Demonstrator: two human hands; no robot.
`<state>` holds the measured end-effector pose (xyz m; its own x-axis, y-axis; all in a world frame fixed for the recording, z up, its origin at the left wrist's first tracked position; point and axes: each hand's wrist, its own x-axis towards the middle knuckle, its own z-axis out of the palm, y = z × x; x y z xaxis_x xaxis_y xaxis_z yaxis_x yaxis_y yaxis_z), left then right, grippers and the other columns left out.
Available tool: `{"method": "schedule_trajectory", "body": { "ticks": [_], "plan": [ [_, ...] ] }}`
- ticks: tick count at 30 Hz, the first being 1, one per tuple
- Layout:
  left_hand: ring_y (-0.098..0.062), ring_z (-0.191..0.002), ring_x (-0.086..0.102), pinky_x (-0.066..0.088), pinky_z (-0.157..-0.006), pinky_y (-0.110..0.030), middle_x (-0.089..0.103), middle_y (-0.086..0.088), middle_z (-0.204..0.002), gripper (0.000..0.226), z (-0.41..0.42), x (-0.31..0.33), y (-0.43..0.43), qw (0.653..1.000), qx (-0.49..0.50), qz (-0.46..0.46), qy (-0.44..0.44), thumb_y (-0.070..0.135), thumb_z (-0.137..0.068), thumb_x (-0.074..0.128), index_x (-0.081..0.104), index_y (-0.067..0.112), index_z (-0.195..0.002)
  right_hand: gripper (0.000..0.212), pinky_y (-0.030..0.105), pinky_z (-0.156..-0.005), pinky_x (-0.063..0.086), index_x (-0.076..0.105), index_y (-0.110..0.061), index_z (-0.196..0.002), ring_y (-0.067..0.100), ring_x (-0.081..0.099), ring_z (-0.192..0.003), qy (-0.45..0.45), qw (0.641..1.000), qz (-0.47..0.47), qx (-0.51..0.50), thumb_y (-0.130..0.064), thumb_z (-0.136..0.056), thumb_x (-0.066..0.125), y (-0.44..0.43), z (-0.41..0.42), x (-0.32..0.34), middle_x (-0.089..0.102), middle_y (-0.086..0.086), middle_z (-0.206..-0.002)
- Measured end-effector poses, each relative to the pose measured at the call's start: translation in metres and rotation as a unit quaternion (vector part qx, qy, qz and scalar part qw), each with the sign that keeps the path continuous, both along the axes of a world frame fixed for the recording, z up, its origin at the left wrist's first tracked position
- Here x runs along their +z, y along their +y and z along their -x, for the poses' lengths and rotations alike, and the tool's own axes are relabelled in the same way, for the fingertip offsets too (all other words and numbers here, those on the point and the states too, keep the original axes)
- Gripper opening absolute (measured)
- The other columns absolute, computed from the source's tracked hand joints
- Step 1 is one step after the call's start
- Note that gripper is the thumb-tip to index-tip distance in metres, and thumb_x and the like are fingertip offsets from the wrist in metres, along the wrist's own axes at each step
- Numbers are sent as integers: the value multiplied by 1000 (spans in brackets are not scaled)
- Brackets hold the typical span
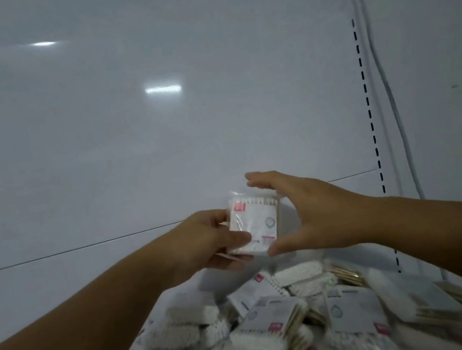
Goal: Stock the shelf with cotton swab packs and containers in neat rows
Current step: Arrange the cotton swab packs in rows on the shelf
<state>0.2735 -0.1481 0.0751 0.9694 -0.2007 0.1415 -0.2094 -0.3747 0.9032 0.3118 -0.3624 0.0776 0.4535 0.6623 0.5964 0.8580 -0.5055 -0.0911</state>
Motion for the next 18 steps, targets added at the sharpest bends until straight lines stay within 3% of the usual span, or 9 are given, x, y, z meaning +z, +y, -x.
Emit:
{"method": "schedule_trajectory", "body": {
  "ticks": [2,5,7,10,13,15,18],
  "plan": [
    [-25,-82,73,58,-65,-30,75,-10,-96,24,-1,-3,2,998,48,27,-2,4,-90,61,63,10,-112,102,21,-104,27,16,-39,-147,-3,26,-132,51,996,56,-39,-62,-66,74,-7,-14,0,19,-21,-153],
    [-30,-81,73,57,-57,-31,74,-17,-95,24,5,-9,14,990,102,89,26,1,-89,55,61,6,-112,74,17,-89,37,42,-29,-140,4,49,-116,93,964,235,-81,-53,-76,71,-17,-25,-10,49,-12,-137],
    [-33,-78,73,56,-52,-30,73,-21,-94,25,10,-14,20,983,133,122,41,0,-89,52,59,3,-113,50,16,-79,42,57,-27,-126,5,55,-101,68,954,282,-72,-41,-80,71,-17,-25,-20,60,-10,-120],
    [-35,-72,72,55,-47,-31,72,-25,-92,25,18,-20,22,971,164,159,64,4,-92,49,55,0,-115,28,22,-79,50,68,-27,-109,4,58,-89,11,970,239,-45,-33,-81,67,-21,-25,-23,67,-12,-105],
    [-35,-74,72,56,-49,-31,72,-25,-93,26,21,-23,18,964,169,193,67,8,-94,47,52,-1,-118,25,28,-77,53,72,-25,-101,3,63,-84,-74,995,58,40,-30,-77,69,-26,-21,-17,71,-12,-100],
    [-34,-84,72,58,-57,-33,72,-23,-100,31,23,-24,11,964,131,228,45,16,-96,48,53,2,-123,27,31,-76,55,74,-17,-97,11,66,-88,-164,979,-46,111,-23,-71,74,-17,-17,-15,71,-4,-102],
    [-32,-101,68,58,-71,-33,68,-20,-116,45,28,-23,0,957,33,288,9,39,-89,54,65,8,-120,33,35,-79,54,72,-10,-97,22,63,-96,-209,965,-54,150,-20,-67,84,9,-10,-12,68,5,-107]
  ]
}}
